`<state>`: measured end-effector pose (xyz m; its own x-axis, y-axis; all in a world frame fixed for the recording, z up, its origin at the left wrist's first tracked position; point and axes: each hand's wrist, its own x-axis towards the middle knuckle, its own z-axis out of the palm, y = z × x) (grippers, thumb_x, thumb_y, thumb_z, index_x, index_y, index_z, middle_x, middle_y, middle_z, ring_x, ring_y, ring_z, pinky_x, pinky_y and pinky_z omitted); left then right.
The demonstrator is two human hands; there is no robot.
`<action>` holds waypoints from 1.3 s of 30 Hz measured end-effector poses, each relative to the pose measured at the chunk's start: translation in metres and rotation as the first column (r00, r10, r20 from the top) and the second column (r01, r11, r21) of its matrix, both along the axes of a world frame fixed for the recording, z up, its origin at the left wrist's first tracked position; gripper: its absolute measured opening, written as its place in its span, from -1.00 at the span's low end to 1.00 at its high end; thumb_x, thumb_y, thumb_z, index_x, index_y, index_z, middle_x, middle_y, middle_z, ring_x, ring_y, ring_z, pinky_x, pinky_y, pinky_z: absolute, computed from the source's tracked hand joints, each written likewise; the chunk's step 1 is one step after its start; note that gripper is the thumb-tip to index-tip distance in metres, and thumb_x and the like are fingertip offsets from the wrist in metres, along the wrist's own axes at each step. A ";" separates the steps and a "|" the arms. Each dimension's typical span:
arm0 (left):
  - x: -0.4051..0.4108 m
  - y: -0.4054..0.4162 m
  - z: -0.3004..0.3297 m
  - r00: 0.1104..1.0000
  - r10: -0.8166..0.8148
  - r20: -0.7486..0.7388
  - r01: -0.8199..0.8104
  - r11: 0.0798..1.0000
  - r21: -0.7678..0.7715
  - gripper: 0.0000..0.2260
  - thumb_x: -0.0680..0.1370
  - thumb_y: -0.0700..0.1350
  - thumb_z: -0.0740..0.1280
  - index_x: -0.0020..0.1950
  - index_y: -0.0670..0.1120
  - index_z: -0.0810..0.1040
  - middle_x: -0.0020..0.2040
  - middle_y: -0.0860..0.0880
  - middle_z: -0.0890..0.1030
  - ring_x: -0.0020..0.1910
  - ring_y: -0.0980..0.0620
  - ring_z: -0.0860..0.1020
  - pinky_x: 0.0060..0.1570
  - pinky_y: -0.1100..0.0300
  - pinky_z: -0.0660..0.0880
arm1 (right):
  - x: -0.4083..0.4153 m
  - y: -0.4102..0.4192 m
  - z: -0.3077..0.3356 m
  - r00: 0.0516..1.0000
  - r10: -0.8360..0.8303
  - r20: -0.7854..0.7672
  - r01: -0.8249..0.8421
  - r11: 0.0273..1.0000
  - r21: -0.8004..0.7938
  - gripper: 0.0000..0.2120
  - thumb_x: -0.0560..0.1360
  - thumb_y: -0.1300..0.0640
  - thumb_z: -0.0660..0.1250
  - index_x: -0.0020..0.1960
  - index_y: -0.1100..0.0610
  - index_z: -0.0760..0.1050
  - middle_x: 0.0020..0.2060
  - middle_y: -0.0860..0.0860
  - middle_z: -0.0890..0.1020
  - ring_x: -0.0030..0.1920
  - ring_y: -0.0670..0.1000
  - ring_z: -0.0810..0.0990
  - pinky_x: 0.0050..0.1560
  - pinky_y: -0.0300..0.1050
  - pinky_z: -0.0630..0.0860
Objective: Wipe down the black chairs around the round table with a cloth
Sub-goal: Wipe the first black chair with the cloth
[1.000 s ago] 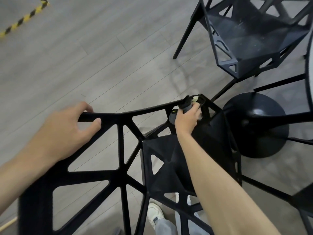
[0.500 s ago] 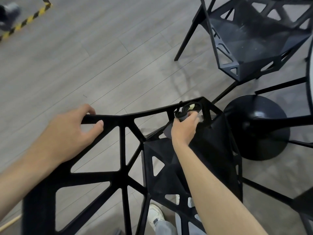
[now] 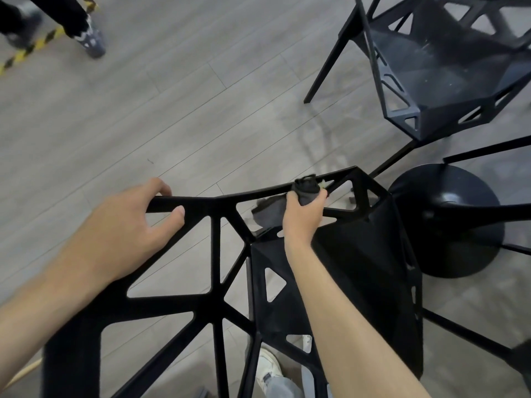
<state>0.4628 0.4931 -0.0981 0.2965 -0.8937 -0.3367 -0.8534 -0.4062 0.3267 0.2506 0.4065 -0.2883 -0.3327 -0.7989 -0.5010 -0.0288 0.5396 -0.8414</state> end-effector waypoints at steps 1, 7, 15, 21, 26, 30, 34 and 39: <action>0.000 0.000 -0.001 1.000 0.000 0.000 0.000 1.000 0.002 -0.83 0.62 0.13 0.35 0.14 0.10 0.50 0.02 0.05 0.62 -0.01 -0.01 0.52 -0.06 0.05 0.38 | 0.002 -0.001 0.005 0.999 0.047 -0.003 -0.047 0.997 -0.059 -0.73 0.51 0.20 0.40 0.15 -0.02 0.45 0.12 -0.05 0.60 0.14 -0.06 0.60 0.19 -0.16 0.55; 0.000 0.000 0.001 0.999 0.020 -0.024 -0.020 1.000 0.020 -0.84 0.61 0.16 0.34 0.12 0.15 0.48 0.05 0.08 0.61 -0.06 0.02 0.52 -0.08 0.07 0.38 | -0.016 0.006 -0.016 0.993 0.096 -0.070 -0.096 0.995 0.004 -0.75 0.51 0.21 0.44 0.04 -0.03 0.42 0.08 0.01 0.60 0.11 0.01 0.61 0.18 -0.03 0.57; -0.001 -0.001 0.000 1.000 -0.008 0.002 0.008 1.000 0.018 -0.80 0.60 0.14 0.34 0.16 0.09 0.50 0.02 0.07 0.60 0.00 0.02 0.50 -0.03 0.07 0.37 | -0.009 0.020 -0.017 0.977 0.178 -0.115 -0.187 0.979 -0.082 -0.71 0.50 0.26 0.46 0.10 0.01 0.44 0.10 -0.04 0.50 0.09 -0.15 0.57 0.19 -0.25 0.55; -0.001 -0.001 0.002 1.000 0.000 -0.001 0.000 1.000 0.010 -0.81 0.60 0.13 0.35 0.15 0.08 0.52 0.01 0.06 0.61 -0.06 0.01 0.52 -0.10 0.10 0.36 | 0.001 0.023 -0.013 0.993 0.031 -0.117 -0.033 0.999 -0.010 -0.76 0.50 0.21 0.45 0.07 0.05 0.44 0.06 -0.02 0.52 0.00 -0.15 0.54 0.14 -0.03 0.58; -0.001 -0.001 0.002 1.000 0.006 0.000 -0.006 1.000 0.020 -0.82 0.60 0.14 0.33 0.13 0.11 0.50 0.00 0.08 0.61 -0.04 0.00 0.52 -0.10 0.08 0.36 | 0.034 0.041 0.023 0.933 0.316 -0.171 -0.353 0.897 -0.265 -0.74 0.44 0.16 0.48 0.07 0.02 0.49 0.05 -0.06 0.48 0.02 -0.09 0.54 0.00 -0.20 0.55; -0.001 -0.001 0.002 1.000 0.003 -0.003 -0.003 1.000 0.020 -0.84 0.62 0.14 0.34 0.13 0.12 0.49 0.01 0.08 0.61 -0.02 0.00 0.52 -0.07 0.06 0.37 | 0.062 0.070 0.012 0.791 0.515 -0.331 -0.604 0.747 -0.279 -0.72 0.48 0.07 0.44 0.16 0.01 0.50 0.16 -0.03 0.45 0.15 0.01 0.54 0.10 -0.10 0.61; -0.001 0.000 0.003 1.000 -0.001 -0.007 0.001 1.000 0.015 -0.81 0.61 0.15 0.33 0.13 0.10 0.50 0.00 0.07 0.62 -0.04 -0.01 0.53 -0.06 0.04 0.40 | 0.033 0.098 -0.042 0.677 0.647 -0.352 -0.677 0.734 0.047 -0.68 0.52 0.07 0.46 0.21 -0.05 0.44 0.21 -0.07 0.47 0.19 -0.01 0.52 0.15 0.04 0.64; -0.001 0.000 0.003 1.000 0.016 -0.004 -0.016 1.000 0.013 -0.80 0.60 0.16 0.35 0.14 0.11 0.51 0.00 0.08 0.62 -0.13 0.14 0.53 -0.11 0.03 0.40 | 0.000 0.097 -0.059 0.209 0.821 -0.532 -0.873 0.402 0.276 -0.60 0.53 0.02 0.43 0.31 -0.10 0.39 0.33 0.04 0.42 0.26 0.12 0.48 0.06 0.03 0.64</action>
<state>0.4618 0.4926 -0.0956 0.3094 -0.8845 -0.3492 -0.8452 -0.4240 0.3253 0.2504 0.5034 -0.3475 0.4069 -0.7978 -0.4449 -0.8479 -0.1485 -0.5090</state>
